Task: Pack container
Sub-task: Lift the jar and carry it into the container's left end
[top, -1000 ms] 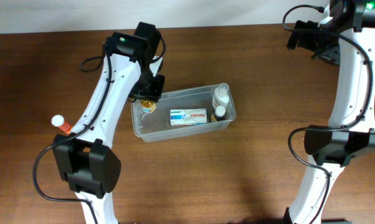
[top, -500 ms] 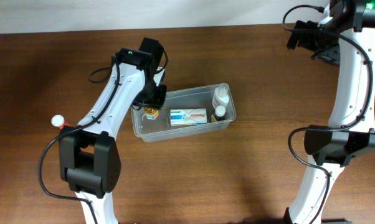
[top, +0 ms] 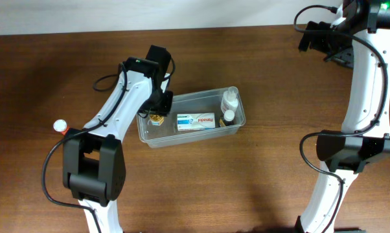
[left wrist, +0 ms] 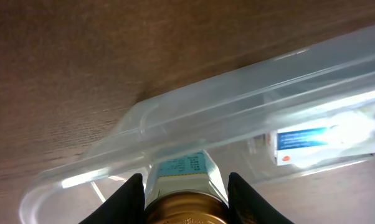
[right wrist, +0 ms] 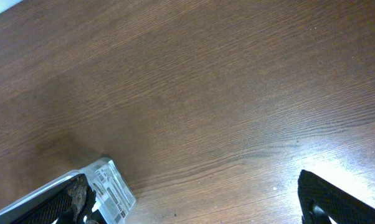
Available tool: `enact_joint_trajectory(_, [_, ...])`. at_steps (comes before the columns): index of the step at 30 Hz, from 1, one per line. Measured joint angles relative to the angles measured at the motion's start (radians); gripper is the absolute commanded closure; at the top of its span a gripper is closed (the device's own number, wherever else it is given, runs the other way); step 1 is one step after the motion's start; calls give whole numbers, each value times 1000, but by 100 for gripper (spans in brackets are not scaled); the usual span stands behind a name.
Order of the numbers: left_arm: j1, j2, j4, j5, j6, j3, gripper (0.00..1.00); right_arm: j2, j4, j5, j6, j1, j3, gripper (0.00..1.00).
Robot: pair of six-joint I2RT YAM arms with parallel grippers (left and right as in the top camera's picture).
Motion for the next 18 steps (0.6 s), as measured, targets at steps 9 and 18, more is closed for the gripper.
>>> enact_joint_trajectory(9, [0,0,53,-23,-23,-41,61,0,0,0,0,0,0,2])
enact_joint_trajectory(18, [0,0,120,-48,-26,-117,61,0,0,0,0,0,0,2])
